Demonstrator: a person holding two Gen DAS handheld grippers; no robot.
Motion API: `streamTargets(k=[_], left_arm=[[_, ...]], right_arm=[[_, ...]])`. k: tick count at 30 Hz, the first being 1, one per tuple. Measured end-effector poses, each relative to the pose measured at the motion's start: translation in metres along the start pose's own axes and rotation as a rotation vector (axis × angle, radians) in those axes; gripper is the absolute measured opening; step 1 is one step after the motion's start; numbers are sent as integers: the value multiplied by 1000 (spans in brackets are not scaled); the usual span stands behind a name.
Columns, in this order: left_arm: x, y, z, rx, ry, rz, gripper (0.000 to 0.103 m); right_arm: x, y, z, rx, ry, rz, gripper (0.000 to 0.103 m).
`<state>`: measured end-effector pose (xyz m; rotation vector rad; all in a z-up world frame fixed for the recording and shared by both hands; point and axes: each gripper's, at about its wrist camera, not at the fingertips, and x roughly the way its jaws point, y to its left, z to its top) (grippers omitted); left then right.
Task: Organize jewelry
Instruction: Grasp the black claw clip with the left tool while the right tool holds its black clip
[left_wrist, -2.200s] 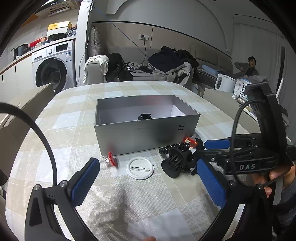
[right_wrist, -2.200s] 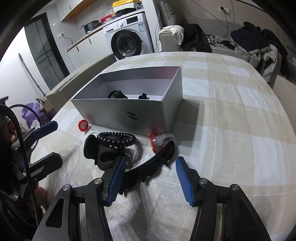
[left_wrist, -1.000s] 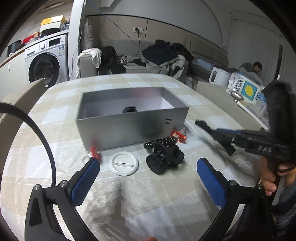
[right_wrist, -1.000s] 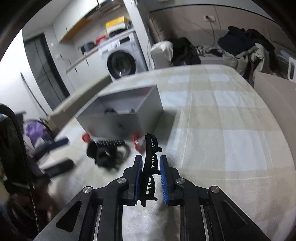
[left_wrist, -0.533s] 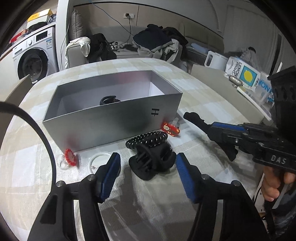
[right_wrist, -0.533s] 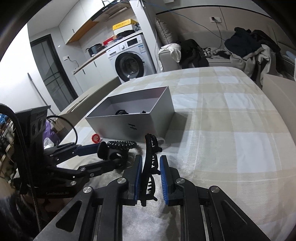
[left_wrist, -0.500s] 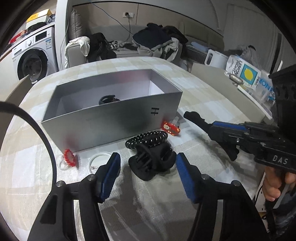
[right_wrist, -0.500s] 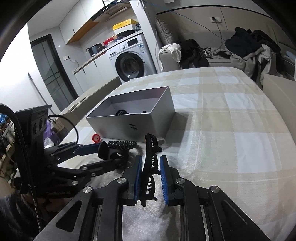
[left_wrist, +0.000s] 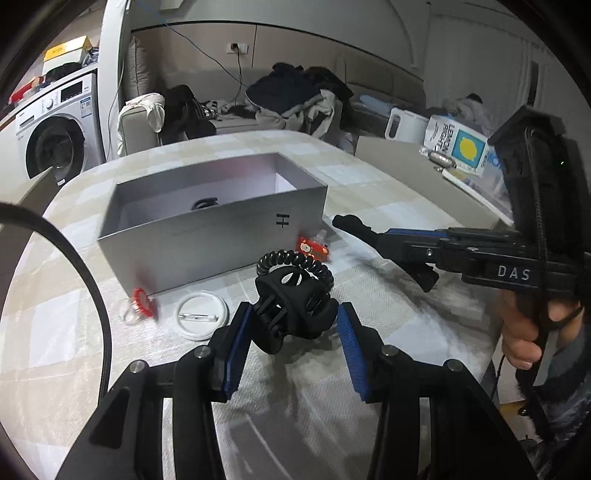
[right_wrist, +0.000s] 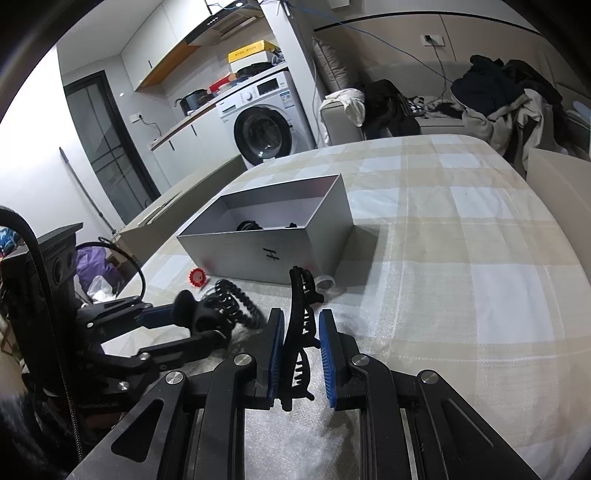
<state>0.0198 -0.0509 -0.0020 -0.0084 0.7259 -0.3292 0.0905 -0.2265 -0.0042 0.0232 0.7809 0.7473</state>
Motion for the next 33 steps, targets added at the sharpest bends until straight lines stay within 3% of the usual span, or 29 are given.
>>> streamTargets(k=[8,10,11,21,26,29,33], left_arm=[[-7,9,3,-26,-39,57,40],[-6,5,3,12,-43,158,40],[-5,1,3,41,-45,164,40],[-1,20,0,-97,46,-53,40],[-3,19,3,-107,13,63,40],[-3,10,2,-51,-6,147,40],[0,16,-5,-59,50,66,40]], right_arm=[[-2,0,1,2,-13,6,18],[0,1,1,-2,-8,2,18],[0,1,1,-4,-7,1,18],[-1,2,0,-4,-8,4,18],[2,10,-1,-32,6,34,18],[1,16,-2,-56,6,35,18],[2,13,-2,-49,8,32,18]])
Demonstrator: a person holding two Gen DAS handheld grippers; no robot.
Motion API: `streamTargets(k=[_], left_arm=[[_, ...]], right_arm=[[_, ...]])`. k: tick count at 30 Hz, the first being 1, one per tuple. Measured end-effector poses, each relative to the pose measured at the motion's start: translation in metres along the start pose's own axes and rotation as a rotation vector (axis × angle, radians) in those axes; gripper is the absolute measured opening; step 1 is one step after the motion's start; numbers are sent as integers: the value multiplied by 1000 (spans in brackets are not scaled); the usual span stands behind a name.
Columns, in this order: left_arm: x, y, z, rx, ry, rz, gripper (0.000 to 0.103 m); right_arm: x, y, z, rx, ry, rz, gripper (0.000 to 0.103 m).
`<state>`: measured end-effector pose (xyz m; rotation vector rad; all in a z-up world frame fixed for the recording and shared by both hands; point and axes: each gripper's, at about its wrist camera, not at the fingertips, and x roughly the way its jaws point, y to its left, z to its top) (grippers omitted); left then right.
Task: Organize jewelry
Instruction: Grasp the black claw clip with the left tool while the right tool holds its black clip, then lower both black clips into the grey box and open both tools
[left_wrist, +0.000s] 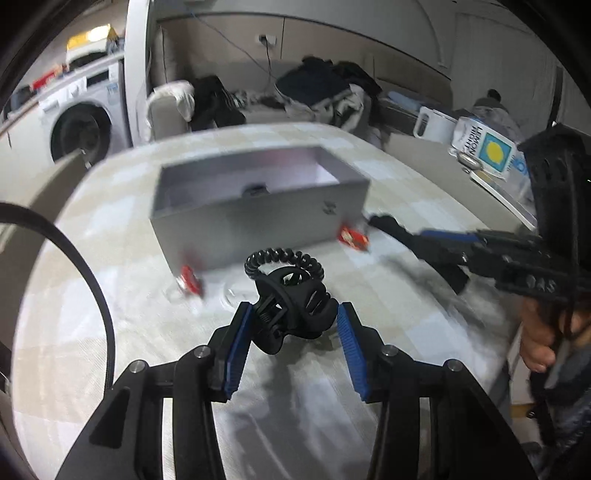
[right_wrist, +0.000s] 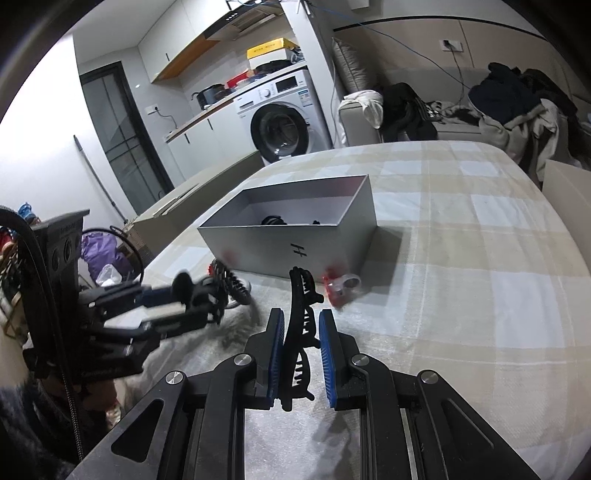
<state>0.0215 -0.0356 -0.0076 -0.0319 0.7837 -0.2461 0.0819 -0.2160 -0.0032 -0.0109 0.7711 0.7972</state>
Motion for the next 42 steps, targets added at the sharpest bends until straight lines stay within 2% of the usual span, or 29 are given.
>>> streamTargets(k=[2,3,5,7,8,9,12,14,16,18,26,31,38,39,40,42], left_arm=[[3,5,-3,-40,39,-96,40],[3,7,-5,-55,44,-106,40],[-1,7,-8,-53,24,-65,40],[-4,8,-10,-61,43,-97,40],[-5,9,-11,-83,53,-142,40],[-4,14,-13,-137,86,-237,40],[-5,23,-14,-237,100,-368,40],[-8,25,-10,-252,86,-386,40],[-12,24,-6,-252,67,-370,40],[-13,24,-5,-268,66,-409,40],[-27,17,8,-206,-33,-331,40],[-35,26,15,-221,-84,-312,40],[-45,41,38,-236,-194,-211,40],[-45,43,40,-239,-204,-190,40],[-45,44,43,-238,-216,-164,40],[-43,48,49,-234,-241,-118,40]], right_arm=[[0,-1,0,5,0,0,18],[0,-2,0,7,-2,-1,18],[-1,-2,1,8,-7,-1,18],[-2,-2,1,8,-9,0,18],[-3,-2,1,10,-11,1,18],[-3,-3,1,12,-11,2,18],[-3,-2,1,14,-9,8,18],[-3,-2,2,14,-9,12,18],[-3,-2,2,12,-8,11,18],[-3,-2,2,14,-9,11,18],[-9,-5,5,31,-33,14,18],[-17,-4,10,35,-57,17,18],[-29,4,26,14,-110,33,18],[-29,5,29,11,-114,34,15],[-29,6,32,10,-117,36,6],[-29,8,41,15,-124,44,5]])
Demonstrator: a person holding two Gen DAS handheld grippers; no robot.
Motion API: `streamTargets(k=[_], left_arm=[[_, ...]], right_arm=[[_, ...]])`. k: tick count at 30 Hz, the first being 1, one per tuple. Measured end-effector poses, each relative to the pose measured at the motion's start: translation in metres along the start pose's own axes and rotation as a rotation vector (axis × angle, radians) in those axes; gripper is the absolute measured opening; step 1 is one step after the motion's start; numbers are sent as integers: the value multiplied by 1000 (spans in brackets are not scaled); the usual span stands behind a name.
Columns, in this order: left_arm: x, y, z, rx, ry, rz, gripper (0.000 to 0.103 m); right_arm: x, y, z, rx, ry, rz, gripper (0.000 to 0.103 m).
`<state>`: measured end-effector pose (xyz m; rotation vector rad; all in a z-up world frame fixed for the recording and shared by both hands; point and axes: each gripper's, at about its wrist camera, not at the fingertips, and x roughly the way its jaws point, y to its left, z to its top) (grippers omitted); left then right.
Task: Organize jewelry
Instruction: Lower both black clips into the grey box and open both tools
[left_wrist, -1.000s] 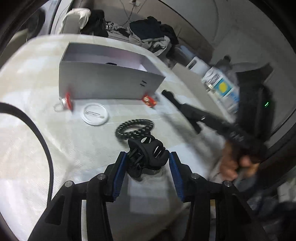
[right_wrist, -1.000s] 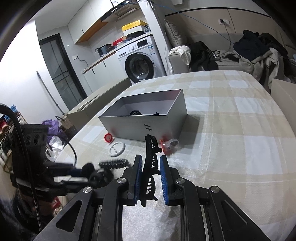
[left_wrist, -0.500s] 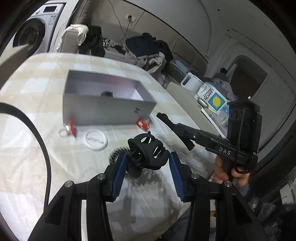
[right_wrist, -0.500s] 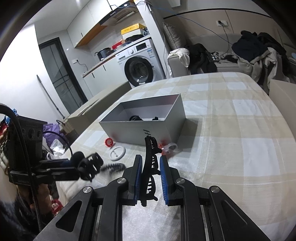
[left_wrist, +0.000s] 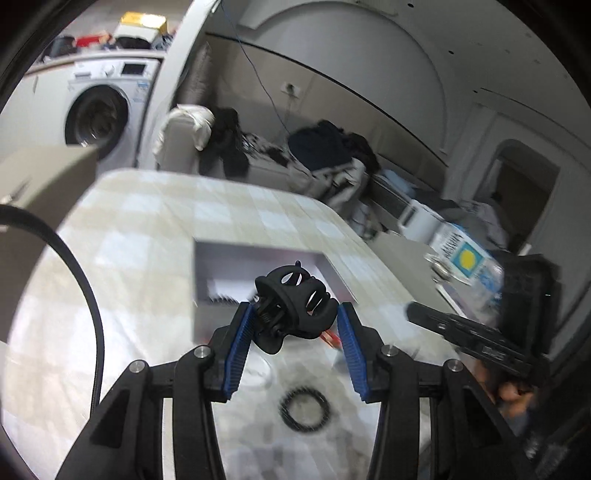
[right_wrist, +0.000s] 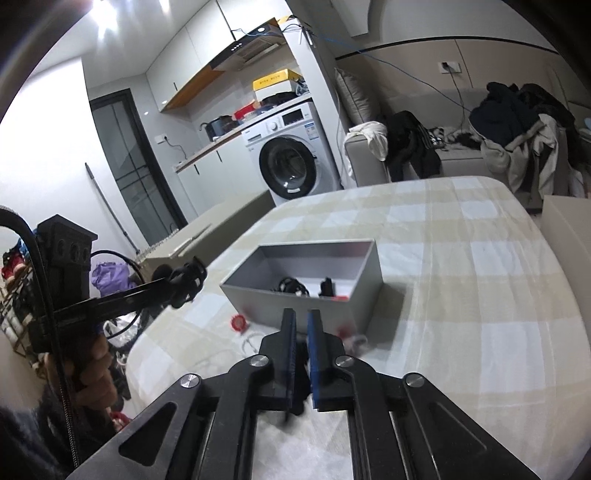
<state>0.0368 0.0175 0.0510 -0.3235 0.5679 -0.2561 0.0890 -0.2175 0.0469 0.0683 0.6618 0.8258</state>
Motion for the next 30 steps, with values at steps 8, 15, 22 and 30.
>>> streamTargets(k=[8,15,22,30], left_arm=[[11,13,-9,-7,27,42,40],[10,16,-14,7,36,43,40],[8,19,-14,4,33,67,41],[18,17,-6,46,7,125,41]], right_arm=[[17,3,-21,-77,110,-62,14],[45,13,-67,-167,295,-36,35],[35,17,-67,-208,227,-91,16],[16,4,-15,-33,48,42,16]])
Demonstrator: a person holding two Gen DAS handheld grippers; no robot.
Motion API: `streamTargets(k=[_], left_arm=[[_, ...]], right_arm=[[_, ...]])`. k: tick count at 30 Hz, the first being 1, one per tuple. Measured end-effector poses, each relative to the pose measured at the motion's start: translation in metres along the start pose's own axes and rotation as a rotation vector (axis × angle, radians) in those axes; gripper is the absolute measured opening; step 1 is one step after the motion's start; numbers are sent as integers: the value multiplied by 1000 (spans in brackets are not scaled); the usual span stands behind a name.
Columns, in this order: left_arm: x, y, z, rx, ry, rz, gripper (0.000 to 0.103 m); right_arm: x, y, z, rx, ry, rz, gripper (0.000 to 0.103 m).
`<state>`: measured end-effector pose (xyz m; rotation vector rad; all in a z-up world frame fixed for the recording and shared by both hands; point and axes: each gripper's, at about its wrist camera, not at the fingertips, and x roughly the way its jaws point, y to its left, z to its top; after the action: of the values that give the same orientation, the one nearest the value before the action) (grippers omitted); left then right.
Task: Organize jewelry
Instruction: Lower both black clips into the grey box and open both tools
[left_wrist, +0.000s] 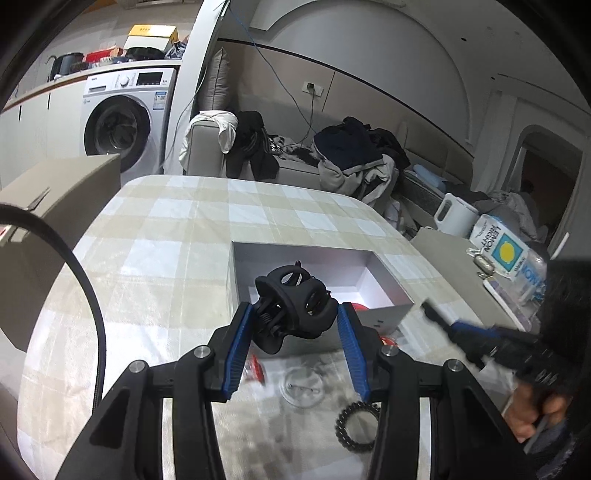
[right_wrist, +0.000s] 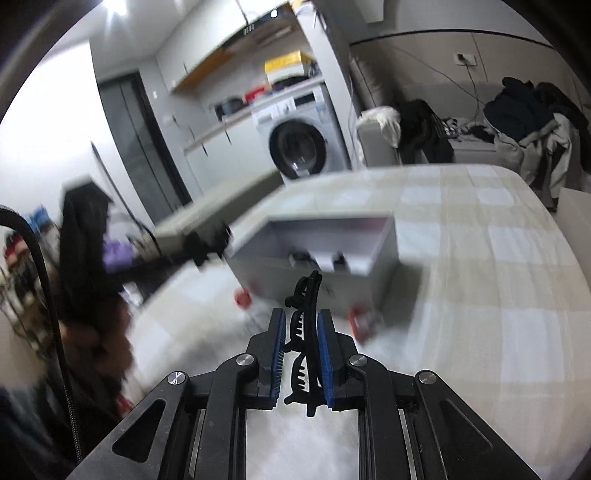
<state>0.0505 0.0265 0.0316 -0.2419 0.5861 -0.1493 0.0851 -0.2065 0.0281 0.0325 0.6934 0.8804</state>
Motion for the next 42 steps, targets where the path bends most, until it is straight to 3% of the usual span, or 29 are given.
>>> streamTargets(k=[5,13,23,27,34,36,38,40,42], left_arm=[[15,1,8,25,18,12,41],[38,4,19,44,29,51,41],[55,-5,15,122,66,101,41],[57,-2,14,99,76,77,41],[53,-2,16,101,82,72,41],[47,-3,17,97,73,57,44],[38,-6,17,106,57,56,65],[26,-10,16,109,33,39,74],[16,-13,13,120,21,34,88]], right_arm=[[11,-7,36,61,-52,23,17],[54,-38,65,212,-37,98,17],[85,-35,60,171,9,16,17],[90,-35,56,148,21,-41,17],[90,-37,56,145,39,-55,19],[81,-30,58,111,20,-66,28],[68,-25,60,87,-13,-62,46],[56,-22,60,68,-42,-73,71],[40,-19,56,47,-58,-98,88]])
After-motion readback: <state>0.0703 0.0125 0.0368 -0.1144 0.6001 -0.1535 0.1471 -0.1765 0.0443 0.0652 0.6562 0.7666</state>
